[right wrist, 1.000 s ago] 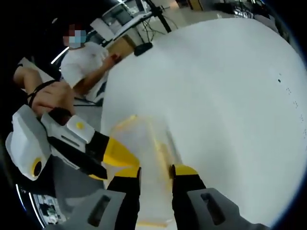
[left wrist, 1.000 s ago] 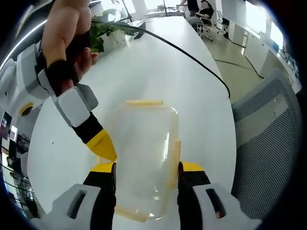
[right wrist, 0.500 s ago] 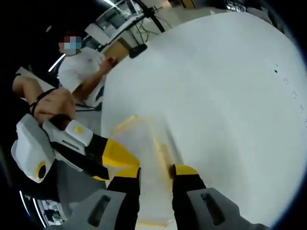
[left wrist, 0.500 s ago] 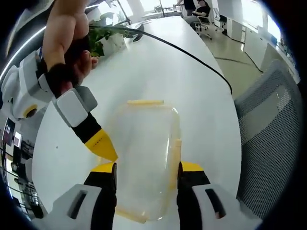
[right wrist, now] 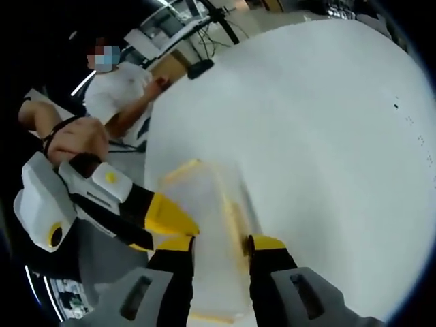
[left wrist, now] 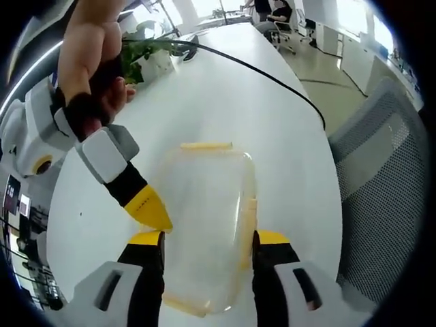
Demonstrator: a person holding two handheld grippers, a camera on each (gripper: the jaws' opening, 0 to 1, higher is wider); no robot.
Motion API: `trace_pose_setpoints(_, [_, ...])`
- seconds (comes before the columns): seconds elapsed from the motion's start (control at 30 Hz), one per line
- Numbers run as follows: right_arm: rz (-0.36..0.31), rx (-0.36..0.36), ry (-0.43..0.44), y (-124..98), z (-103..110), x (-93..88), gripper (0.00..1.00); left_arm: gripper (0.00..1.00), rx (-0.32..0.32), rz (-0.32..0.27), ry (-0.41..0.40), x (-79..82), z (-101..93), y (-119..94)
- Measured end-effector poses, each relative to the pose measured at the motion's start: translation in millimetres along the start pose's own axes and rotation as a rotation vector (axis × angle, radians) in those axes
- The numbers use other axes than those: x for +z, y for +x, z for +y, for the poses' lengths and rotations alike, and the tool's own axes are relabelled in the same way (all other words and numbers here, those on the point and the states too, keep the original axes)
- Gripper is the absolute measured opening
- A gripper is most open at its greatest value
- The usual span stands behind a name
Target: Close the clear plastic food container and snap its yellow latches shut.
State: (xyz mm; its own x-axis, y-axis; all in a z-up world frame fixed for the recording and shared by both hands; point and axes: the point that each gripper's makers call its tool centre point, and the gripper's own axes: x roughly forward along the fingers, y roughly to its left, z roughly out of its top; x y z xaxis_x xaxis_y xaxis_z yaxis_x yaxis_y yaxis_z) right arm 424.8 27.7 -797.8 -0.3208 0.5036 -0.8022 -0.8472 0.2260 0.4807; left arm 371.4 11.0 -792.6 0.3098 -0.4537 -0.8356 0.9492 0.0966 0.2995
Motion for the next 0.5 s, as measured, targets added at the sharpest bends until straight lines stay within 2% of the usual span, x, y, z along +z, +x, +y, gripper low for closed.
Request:
trace_pose_setpoints(0.17, [-0.037,-0.020,-0.020,-3.8,-0.6,-2.2,0.32,0.51,-0.025,-0.012,0.007,-0.8,-0.3,-2.6])
trace_pose_setpoints(0.27, [-0.040,-0.026,-0.017,-7.2,0.1,-5.4,0.34,0.59,-0.048,-0.023,-0.015,-0.7,-4.1,-3.5])
trace_pose_setpoints(0.37, [-0.055,-0.039,-0.016,-10.6,1.0,-6.3,0.35,0.62,-0.064,-0.032,-0.026,0.7,-6.0,-5.6])
trace_pose_setpoints(0.5, [-0.076,-0.046,-0.012,-12.9,4.0,-6.0,0.37,0.66,-0.103,-0.061,-0.114,6.2,-6.1,-7.8])
